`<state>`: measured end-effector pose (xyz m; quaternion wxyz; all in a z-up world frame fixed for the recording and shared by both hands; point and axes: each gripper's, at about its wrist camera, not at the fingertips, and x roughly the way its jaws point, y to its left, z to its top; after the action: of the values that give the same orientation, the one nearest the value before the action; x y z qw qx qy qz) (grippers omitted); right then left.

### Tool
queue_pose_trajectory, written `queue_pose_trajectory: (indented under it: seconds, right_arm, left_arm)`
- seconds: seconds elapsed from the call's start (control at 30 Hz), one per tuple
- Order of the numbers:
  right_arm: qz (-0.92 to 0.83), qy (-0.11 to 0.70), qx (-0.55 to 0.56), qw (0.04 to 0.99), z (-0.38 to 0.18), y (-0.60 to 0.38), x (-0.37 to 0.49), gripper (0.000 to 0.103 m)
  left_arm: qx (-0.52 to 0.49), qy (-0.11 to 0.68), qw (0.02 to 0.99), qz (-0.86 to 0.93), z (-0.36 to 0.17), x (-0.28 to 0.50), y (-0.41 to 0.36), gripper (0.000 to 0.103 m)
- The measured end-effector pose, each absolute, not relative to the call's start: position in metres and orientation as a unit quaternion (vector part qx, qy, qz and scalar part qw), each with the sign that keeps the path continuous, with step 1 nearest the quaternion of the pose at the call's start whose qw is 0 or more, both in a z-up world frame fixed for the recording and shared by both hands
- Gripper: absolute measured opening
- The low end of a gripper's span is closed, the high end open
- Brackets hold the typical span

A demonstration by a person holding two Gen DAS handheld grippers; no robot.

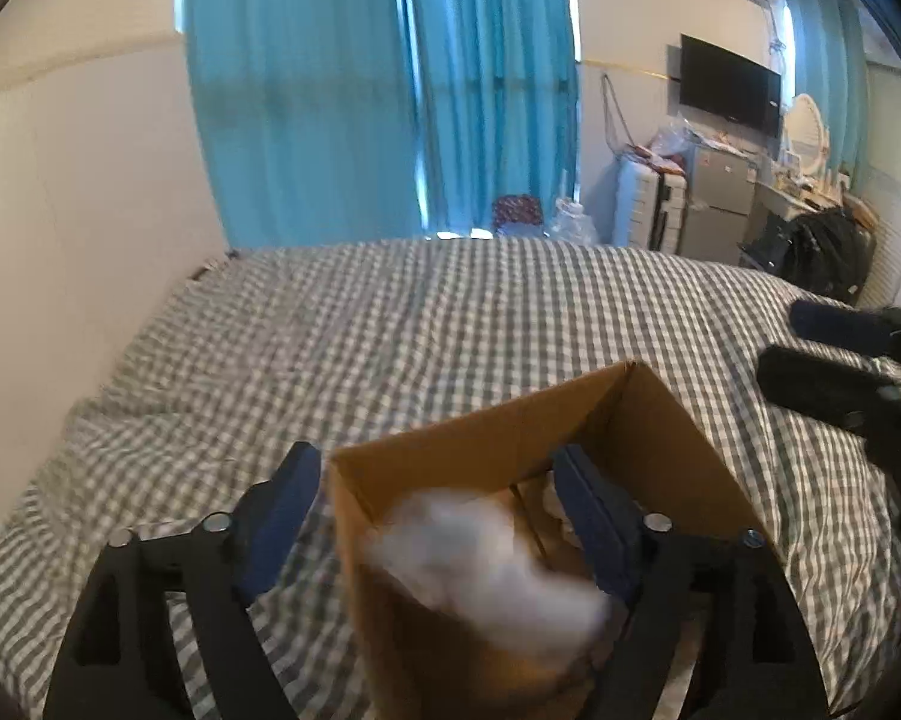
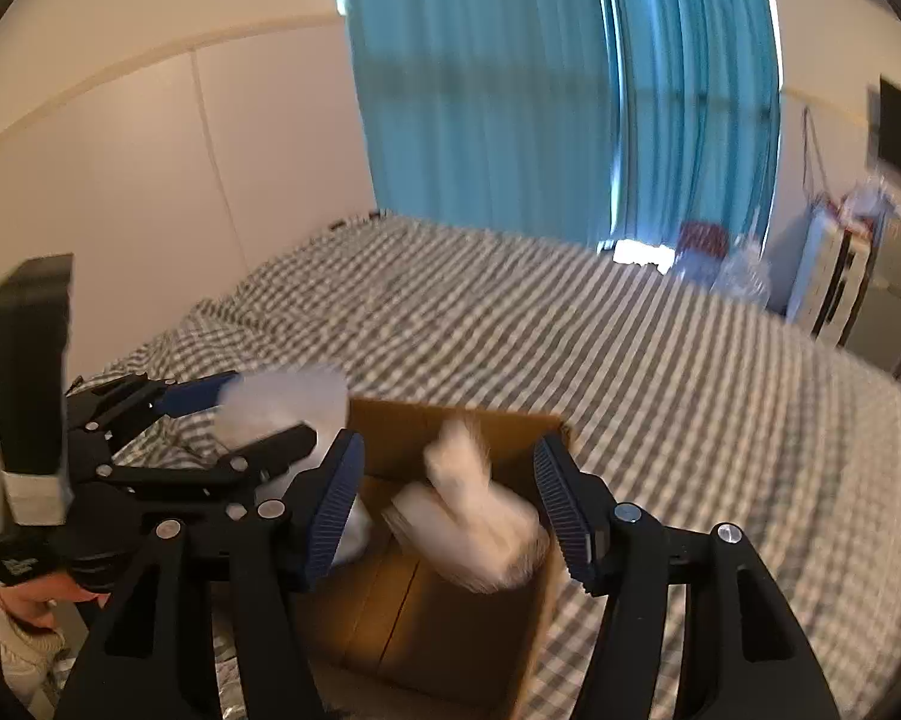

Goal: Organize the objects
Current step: 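Grasp white socks with left gripper and lace cloth with right gripper, drop both into box, then grasp the blister pack with the left gripper while the right gripper grasps the floss tub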

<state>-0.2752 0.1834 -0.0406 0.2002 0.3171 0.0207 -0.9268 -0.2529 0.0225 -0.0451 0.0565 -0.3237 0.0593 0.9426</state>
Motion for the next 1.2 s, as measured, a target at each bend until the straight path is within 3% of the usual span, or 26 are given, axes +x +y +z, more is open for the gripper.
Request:
queue_pose_trajectory:
  seconds: [0.1, 0.2, 0.43, 0.63, 0.87, 1.2]
  right_arm:
    - [-0.938, 0.041, 0.292, 0.184, -0.012, 0.188, -0.247, 0.067]
    - [-0.945, 0.060, 0.271, 0.174, 0.015, 0.199, -0.214, 0.071]
    - [-0.954, 0.089, 0.241, 0.157, 0.052, 0.222, -0.155, 0.093]
    - [-0.954, 0.108, 0.227, 0.161, 0.054, 0.226, -0.113, 0.103]
    - [-0.946, 0.103, 0.254, 0.175, 0.006, 0.227, -0.105, 0.103]
    - [-0.918, 0.072, 0.350, 0.171, -0.122, 0.236, -0.135, 0.103]
  left_arm:
    - [-0.315, 0.043, 0.057, 0.946, -0.026, -0.233, 0.019, 0.088]
    - [-0.303, 0.040, 0.050, 0.951, -0.010, -0.214, 0.016, 0.102]
    - [-0.290, 0.051, 0.028, 0.955, 0.006, -0.161, 0.017, 0.103]
    - [-0.291, 0.041, 0.005, 0.956, -0.013, -0.126, 0.015, 0.103]
    - [-0.318, 0.031, -0.014, 0.948, -0.069, -0.105, 0.019, 0.103]
    - [-0.394, 0.061, -0.021, 0.917, -0.156, -0.095, 0.012, 0.103]
